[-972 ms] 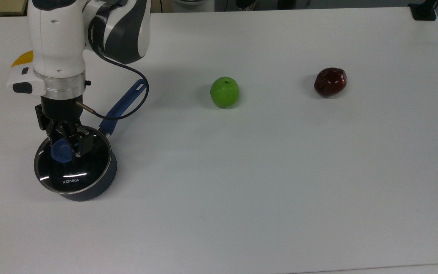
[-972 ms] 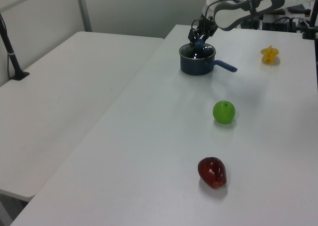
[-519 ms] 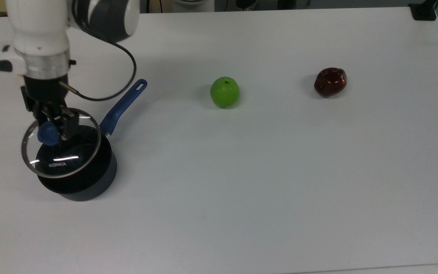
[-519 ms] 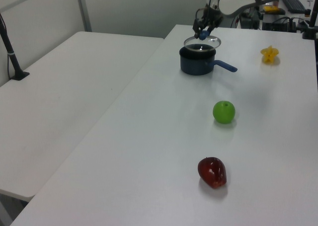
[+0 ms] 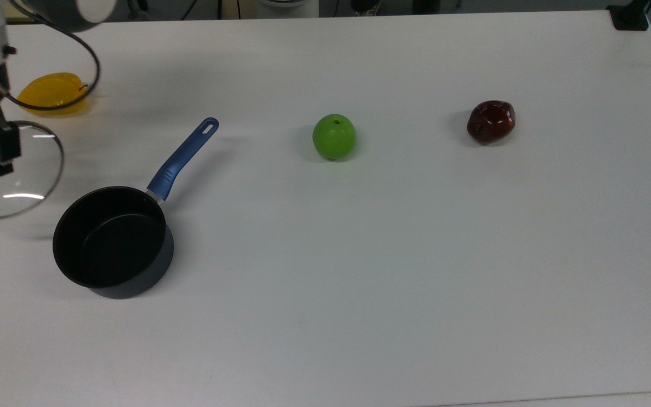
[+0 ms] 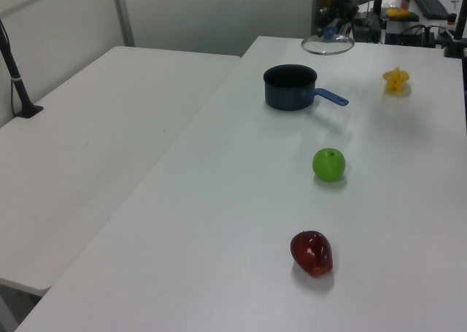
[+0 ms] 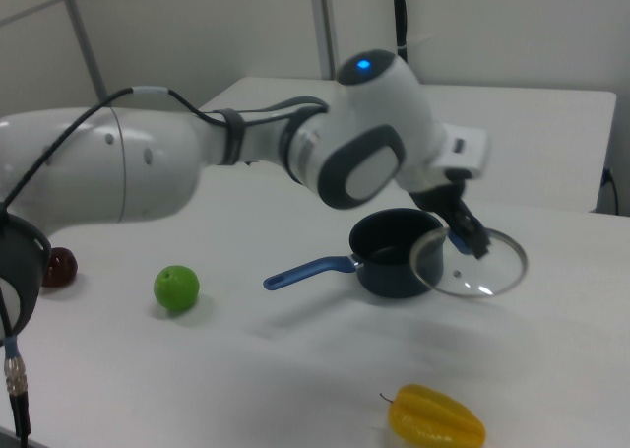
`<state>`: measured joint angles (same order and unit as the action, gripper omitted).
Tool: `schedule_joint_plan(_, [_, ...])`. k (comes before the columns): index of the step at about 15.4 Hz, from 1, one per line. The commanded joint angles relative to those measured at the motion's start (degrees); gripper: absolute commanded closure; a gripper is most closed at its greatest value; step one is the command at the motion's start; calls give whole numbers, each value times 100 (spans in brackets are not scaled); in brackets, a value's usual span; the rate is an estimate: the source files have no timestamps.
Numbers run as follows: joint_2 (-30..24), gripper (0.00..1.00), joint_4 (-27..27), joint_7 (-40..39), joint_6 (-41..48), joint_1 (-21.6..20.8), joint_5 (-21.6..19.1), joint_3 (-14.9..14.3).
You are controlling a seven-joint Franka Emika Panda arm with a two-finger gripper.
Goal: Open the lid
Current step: 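Lift the glass lid off the pot and carry it beside the pot, then lower the glass lid onto the table beside the pot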
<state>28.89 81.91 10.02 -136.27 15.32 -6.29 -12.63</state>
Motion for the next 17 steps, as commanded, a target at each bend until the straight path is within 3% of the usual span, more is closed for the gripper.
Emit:
schedule_joint_plan(1, [63,56,97,-667,-311,287,-627,15])
schedule_joint_plan(7, [643,55,238,-694,-1270,375,-689,15])
schedule_joint_plan(17, [951,53,449,-694,-1666,340,-646,94])
